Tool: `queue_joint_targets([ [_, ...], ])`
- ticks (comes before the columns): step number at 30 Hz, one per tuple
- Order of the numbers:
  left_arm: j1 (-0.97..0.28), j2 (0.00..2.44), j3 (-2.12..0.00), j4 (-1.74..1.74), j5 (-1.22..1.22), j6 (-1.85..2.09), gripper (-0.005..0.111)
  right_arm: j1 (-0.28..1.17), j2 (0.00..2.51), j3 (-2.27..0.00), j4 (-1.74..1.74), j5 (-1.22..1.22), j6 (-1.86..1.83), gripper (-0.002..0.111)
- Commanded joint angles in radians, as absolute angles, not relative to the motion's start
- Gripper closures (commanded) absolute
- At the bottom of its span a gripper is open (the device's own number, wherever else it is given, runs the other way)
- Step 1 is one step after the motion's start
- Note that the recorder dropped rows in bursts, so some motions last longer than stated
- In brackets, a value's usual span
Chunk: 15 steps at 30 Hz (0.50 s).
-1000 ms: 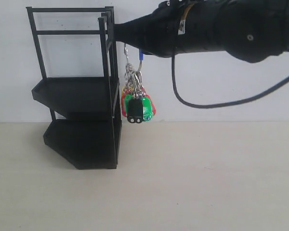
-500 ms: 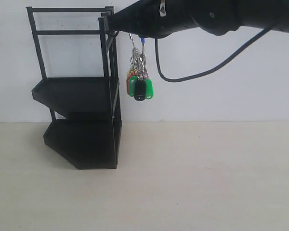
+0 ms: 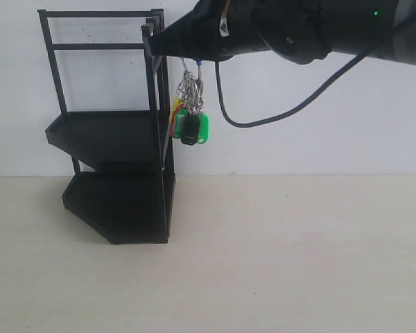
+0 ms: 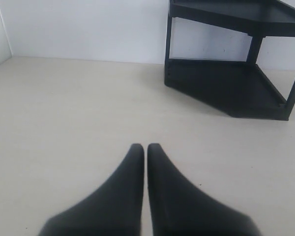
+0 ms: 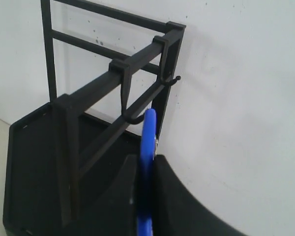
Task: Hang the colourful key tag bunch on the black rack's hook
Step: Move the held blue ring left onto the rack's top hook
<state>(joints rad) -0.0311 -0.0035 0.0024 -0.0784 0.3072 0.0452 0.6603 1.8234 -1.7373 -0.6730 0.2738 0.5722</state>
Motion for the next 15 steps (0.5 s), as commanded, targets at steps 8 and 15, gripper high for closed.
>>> queue_joint_targets([
  [8, -0.028, 0.0, 0.0, -0.08, 0.296, 0.045, 0.102, 0.668, 1.878, -1.818, -0.689, 0.246, 0.566, 0.108],
  [15, -0.028, 0.0, 0.0, -0.08, 0.296, 0.045, 0.102, 0.668, 1.924, -1.872, -0.689, 0.274, 0.548, 0.108],
])
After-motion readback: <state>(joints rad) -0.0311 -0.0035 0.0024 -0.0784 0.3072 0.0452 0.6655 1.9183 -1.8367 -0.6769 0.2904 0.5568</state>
